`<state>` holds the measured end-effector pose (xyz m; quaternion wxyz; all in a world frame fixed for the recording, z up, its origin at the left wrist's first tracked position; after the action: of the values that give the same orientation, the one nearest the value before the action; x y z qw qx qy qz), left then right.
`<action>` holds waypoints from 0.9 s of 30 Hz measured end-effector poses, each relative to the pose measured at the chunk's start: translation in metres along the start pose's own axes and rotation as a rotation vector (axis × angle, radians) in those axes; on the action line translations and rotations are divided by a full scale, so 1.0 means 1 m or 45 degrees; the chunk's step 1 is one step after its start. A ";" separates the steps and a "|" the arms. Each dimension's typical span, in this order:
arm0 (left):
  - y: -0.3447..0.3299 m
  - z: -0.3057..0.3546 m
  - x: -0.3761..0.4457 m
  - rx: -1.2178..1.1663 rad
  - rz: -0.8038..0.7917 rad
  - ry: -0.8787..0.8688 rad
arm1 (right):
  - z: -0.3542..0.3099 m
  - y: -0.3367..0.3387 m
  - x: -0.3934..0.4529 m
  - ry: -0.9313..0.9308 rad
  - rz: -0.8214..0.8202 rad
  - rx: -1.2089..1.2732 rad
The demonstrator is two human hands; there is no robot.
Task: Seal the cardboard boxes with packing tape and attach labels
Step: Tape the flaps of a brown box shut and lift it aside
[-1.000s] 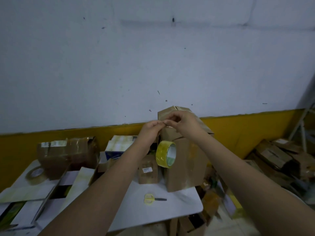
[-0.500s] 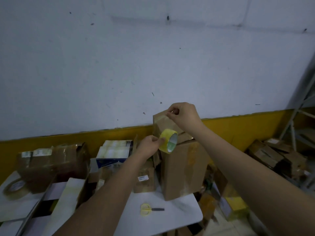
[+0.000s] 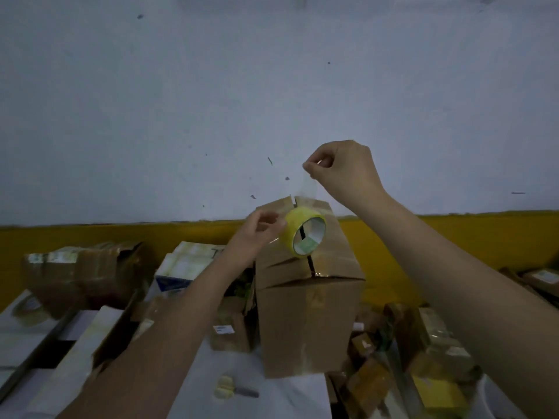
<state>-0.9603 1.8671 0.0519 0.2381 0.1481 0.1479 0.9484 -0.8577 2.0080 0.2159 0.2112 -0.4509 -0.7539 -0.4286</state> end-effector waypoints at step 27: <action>0.092 -0.083 -0.025 0.219 1.132 0.105 | -0.075 -0.067 0.030 0.044 0.062 0.143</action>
<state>-1.0057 1.7597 0.0029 -0.2118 0.1785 0.1576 0.9479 -0.9361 1.9450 0.2472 0.2596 -0.4490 -0.7618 -0.3882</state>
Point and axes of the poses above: each hand's wrist, its own x-axis towards the middle knuckle, its own y-axis out of the back of the hand, z = x × y, the point moved 10 cm from there along x, towards the middle knuckle, and after that the axes turned 14 degrees about z, right-handed, at the moved point
